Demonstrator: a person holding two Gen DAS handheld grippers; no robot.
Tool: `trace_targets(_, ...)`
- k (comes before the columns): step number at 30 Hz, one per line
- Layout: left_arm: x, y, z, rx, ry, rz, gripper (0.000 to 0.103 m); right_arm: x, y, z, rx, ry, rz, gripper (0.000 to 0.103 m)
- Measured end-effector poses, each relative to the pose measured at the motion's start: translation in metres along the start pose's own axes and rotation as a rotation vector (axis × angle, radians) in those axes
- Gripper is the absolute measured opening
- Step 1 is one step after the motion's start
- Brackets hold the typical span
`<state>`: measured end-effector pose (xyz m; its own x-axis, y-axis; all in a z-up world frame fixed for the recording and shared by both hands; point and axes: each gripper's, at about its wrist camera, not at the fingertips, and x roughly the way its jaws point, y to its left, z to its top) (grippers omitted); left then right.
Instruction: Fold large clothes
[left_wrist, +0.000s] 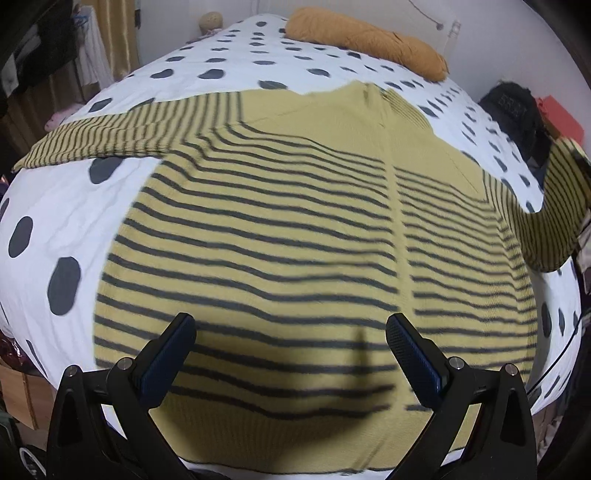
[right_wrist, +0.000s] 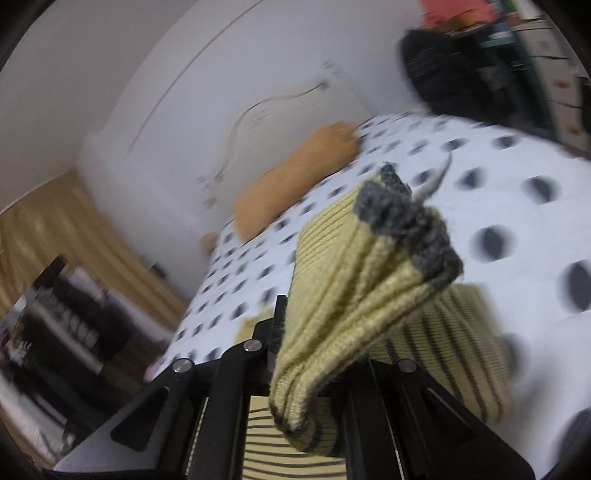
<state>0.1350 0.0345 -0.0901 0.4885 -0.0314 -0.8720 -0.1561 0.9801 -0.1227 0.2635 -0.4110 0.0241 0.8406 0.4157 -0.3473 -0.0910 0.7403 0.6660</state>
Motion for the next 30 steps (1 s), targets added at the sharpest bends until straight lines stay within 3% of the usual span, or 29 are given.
trace_targets(5, 0.005, 0.059, 0.045, -0.066, -0.056, -0.028, 0.103, 0.121, 0.108, -0.08, -0.028, 0.201, 0.191, 0.006)
trace_targets(9, 0.015, 0.097, 0.09, -0.073, -0.132, -0.039, 0.103, 0.205, 0.163, -0.157, 0.005, 0.358, 0.298, 0.006)
trace_targets(13, 0.04, 0.116, 0.134, -0.044, -0.157, -0.08, 0.103, 0.275, 0.177, -0.221, 0.036, 0.474, 0.276, 0.008)
trace_targets(16, 0.06, 0.123, 0.156, -0.062, -0.131, -0.129, 0.103, 0.316, 0.156, -0.255, 0.082, 0.648, 0.201, 0.02)
trace_targets(18, 0.072, 0.125, 0.167, -0.088, -0.116, -0.188, 0.103, 0.308, 0.158, -0.247, 0.057, 0.617, 0.242, 0.026)
trace_targets(19, 0.075, 0.122, 0.169, -0.098, -0.112, -0.205, 0.103, 0.301, 0.163, -0.242, 0.033, 0.605, 0.238, 0.05)
trace_targets(21, 0.084, 0.119, 0.175, -0.121, -0.096, -0.23, 0.103, 0.279, 0.167, -0.231, 0.021, 0.577, 0.261, 0.075)
trace_targets(24, 0.096, 0.108, 0.178, -0.144, -0.06, -0.301, 0.103, 0.238, 0.164, -0.215, 0.019, 0.496, 0.341, 0.078)
trace_targets(27, 0.105, 0.084, 0.18, -0.108, -0.035, -0.298, 0.103, 0.193, 0.143, -0.2, 0.042, 0.421, 0.308, 0.078)
trace_targets(29, 0.11, 0.069, 0.179, -0.069, -0.044, -0.227, 0.103, 0.162, 0.127, -0.194, 0.042, 0.393, 0.268, 0.078)
trace_targets(30, 0.116, 0.064, 0.179, -0.066, -0.039, -0.152, 0.103, 0.149, 0.118, -0.191, 0.032, 0.385, 0.234, 0.078)
